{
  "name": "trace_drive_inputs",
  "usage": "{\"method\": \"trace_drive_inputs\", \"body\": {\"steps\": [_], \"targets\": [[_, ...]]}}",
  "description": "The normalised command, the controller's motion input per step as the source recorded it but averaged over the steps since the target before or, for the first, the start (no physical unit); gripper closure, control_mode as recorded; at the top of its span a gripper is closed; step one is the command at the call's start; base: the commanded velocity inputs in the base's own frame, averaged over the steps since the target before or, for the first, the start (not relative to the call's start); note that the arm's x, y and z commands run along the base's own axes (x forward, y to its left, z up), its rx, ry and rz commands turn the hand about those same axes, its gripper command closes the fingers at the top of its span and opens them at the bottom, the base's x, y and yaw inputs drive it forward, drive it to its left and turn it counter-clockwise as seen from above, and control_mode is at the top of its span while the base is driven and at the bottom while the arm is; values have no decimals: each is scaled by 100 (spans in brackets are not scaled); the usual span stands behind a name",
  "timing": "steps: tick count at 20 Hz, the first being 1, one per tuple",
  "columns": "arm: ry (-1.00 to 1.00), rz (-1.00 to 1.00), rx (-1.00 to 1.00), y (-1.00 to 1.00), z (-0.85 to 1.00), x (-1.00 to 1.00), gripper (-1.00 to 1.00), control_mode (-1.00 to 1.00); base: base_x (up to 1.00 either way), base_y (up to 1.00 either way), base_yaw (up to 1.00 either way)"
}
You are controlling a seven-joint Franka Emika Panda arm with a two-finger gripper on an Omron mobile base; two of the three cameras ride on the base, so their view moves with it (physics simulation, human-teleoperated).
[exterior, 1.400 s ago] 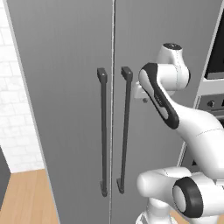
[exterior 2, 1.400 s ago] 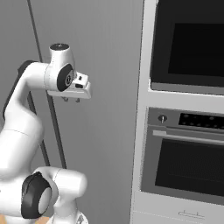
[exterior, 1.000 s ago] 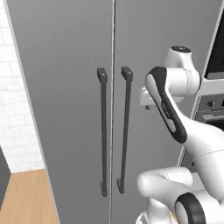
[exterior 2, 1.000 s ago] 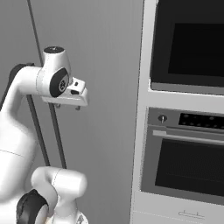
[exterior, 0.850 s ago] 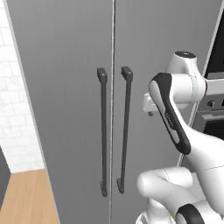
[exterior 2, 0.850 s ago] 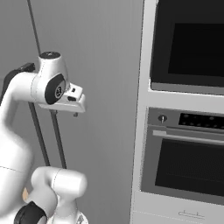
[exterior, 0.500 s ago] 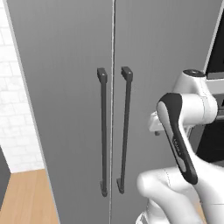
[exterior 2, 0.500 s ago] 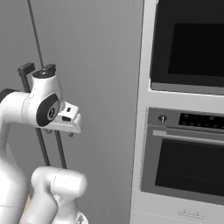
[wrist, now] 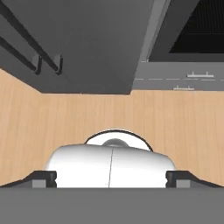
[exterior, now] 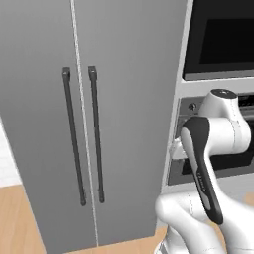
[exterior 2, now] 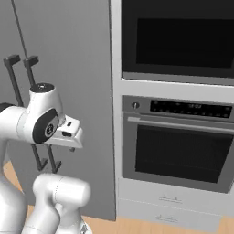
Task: Grab a lemon wedge from the fridge and one ice cube from the ice bowl, and put them in the glass of lemonade.
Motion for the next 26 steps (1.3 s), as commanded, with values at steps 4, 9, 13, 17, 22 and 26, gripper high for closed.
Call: {"method": "trace_drive_inputs", "body": {"steps": [4,9,13,17,22,26], "targets": [[0,0,0,0,0,0,-100,100,-15,-100,-5],[0,0,0,0,0,0,-100,100,0,-100,-9],[0,0,0,0,0,0,-100,100,0,-100,-10],[0,0,0,0,0,0,-100,100,0,-100,-8],[0,0,0,0,0,0,-100,100,8,-100,-4],[0,0,0,0,0,0,-100,100,22,-100,-1]]}}
